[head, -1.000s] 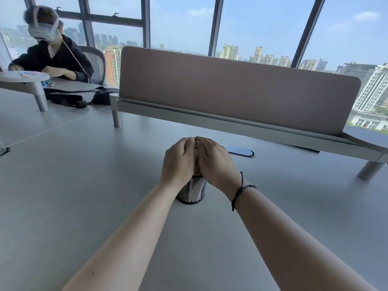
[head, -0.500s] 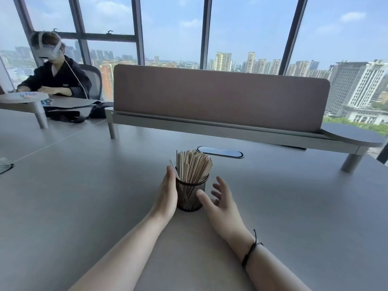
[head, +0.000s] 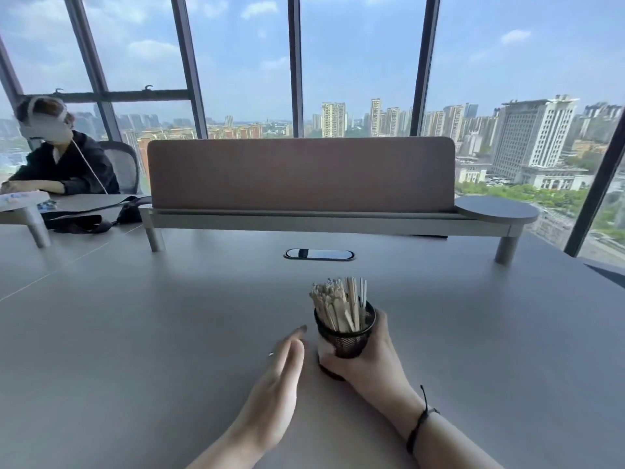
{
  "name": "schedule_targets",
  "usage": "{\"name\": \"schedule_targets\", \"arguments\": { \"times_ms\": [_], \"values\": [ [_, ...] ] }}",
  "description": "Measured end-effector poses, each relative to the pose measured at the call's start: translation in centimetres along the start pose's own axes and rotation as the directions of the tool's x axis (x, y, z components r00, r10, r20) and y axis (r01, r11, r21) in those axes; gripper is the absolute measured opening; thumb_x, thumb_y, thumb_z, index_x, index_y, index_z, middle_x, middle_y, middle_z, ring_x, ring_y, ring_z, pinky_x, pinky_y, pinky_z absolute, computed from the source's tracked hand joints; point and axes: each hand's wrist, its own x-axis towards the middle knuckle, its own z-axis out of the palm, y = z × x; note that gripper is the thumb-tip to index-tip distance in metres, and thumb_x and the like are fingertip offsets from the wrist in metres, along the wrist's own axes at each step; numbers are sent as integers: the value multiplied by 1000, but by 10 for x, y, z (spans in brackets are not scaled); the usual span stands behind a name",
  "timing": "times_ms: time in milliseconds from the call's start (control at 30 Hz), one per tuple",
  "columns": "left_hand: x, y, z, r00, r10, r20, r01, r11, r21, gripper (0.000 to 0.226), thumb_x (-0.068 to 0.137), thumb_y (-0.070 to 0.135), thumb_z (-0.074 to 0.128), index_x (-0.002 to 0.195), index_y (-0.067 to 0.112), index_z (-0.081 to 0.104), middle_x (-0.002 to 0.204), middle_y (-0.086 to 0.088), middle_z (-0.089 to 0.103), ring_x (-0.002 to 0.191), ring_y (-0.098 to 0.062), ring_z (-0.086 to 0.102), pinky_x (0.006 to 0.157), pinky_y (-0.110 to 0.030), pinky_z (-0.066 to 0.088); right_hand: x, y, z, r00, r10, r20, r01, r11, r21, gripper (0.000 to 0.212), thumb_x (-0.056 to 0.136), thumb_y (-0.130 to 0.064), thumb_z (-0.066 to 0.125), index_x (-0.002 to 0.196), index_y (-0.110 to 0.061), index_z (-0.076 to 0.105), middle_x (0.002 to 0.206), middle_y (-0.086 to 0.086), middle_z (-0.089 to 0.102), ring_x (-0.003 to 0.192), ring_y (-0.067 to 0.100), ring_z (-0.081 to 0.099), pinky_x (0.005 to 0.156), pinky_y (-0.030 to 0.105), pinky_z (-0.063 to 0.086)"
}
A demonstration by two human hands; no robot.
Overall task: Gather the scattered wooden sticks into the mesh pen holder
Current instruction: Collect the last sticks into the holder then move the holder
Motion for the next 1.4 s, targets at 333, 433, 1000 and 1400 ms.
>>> {"name": "schedule_targets", "arguments": {
  "times_ms": [333, 433, 1000, 1400],
  "values": [
    [39, 0, 13, 990, -10, -143, -6, 994, -113, 73, 74, 82, 35, 118, 32, 65, 121, 8, 68, 116, -7, 62, 107, -38, 46, 17, 6, -11, 997, 68, 30, -71, 990, 123, 71, 51, -29, 90, 109, -36, 49, 105, -14, 69, 98, 1, 66, 89, 33, 54],
    [48, 1, 13, 994, -1, -111, -15, 990, -140, 61, 81, 74, 39, 117, 33, 66, 124, 13, 69, 117, -9, 62, 105, -36, 47, 21, 9, -16, 996, 34, 83, -47, 986, 161, 67, 55, -15, 91, 111, -30, 56, 103, -13, 73, 95, 4, 69, 84, 31, 54],
    [56, -5, 15, 987, 146, 70, -142, 988, -61, 55, 70, 24, 78, 121, 14, 60, 119, 0, 73, 112, -19, 69, 87, -27, 54, 24, 26, -20, 972, -63, 227, -1, 963, 270, 75, 62, -1, 92, 125, -18, 53, 120, 1, 70, 114, 17, 66, 96, 35, 53],
    [80, -11, 20, 978, 174, -117, -167, 984, 63, 37, 86, 10, 77, 119, 23, 69, 111, 15, 76, 105, -4, 71, 93, -29, 56, 49, 23, -5, 995, -66, 68, 70, 996, -50, 55, 62, -49, 86, 111, -44, 60, 108, -22, 68, 99, -2, 64, 83, 24, 54]
  ]
}}
